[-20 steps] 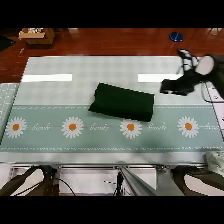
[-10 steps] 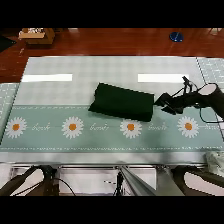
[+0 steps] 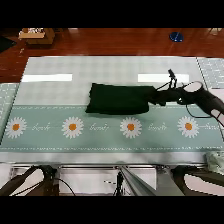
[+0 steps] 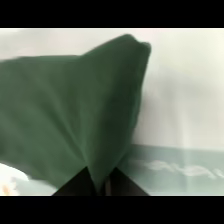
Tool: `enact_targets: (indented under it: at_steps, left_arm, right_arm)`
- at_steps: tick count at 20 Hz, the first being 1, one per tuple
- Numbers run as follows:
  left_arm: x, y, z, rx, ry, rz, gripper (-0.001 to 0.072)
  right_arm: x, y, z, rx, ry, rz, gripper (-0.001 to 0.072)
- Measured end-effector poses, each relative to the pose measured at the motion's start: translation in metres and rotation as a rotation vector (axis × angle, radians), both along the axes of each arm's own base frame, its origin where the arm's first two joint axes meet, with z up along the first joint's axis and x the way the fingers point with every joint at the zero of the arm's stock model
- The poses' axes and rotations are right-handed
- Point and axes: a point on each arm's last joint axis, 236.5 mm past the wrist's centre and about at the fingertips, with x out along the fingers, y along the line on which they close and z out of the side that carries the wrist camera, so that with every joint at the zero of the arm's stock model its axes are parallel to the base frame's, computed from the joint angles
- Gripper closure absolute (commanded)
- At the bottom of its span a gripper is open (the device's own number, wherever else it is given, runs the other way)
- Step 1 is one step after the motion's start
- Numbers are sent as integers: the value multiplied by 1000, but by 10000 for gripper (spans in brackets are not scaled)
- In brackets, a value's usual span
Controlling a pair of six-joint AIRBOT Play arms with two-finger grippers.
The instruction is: Fold the shirts.
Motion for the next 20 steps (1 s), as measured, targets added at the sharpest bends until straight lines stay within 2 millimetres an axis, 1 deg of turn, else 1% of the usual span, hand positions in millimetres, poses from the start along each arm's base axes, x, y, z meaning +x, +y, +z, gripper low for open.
enact_targets:
  at_steps: [1,2,4,5,6,7,8,9,10,11,13,14,16,18,20]
  left_arm:
    - [1,1,-2,2,4,2,679]
    - [2,2,-3,1,8,2,679]
    - [5,3,-9,-2,22,3,679]
    - [7,4,-11,-4,28,3,679]
    - [9,5,-14,-7,36,3,679]
    - [11,6,-18,-9,45,4,679]
    - [13,6,-21,-12,54,3,679]
    - [15,7,-25,-15,62,2,679]
    - [17,6,-29,-19,73,-2,679]
    - [20,5,-33,-23,83,-6,679]
    - [25,2,-44,-32,109,-19,679]
    - [29,0,-50,-37,123,-25,679]
    - [36,-3,-62,-48,151,-37,679]
    - [45,-3,-72,-56,165,-34,679]
    - [54,-1,-80,-56,167,-29,679]
  right_arm:
    - [3,-6,24,-15,-46,20,685]
    - [5,-16,51,-39,-91,30,685]
    - [0,-48,101,-126,-151,15,685]
    - [-6,-70,123,-183,-169,-13,685]
    - [-15,-96,143,-253,-180,-57,685]
    - [-27,-123,159,-322,-177,-105,685]
    - [-44,-154,171,-402,-160,-165,685]
    - [-66,-186,179,-481,-121,-230,685]
    - [-89,-215,183,-555,-66,-293,685]
    - [-118,-244,185,-630,5,-360,685]
    - [-174,-289,185,-746,162,-464,685]
    - [-202,-305,186,-784,245,-521,685]
    - [-244,-323,186,-813,371,-610,685]
    - [-272,-333,186,-821,460,-681,685]
    - [-296,-341,183,-830,537,-738,685]
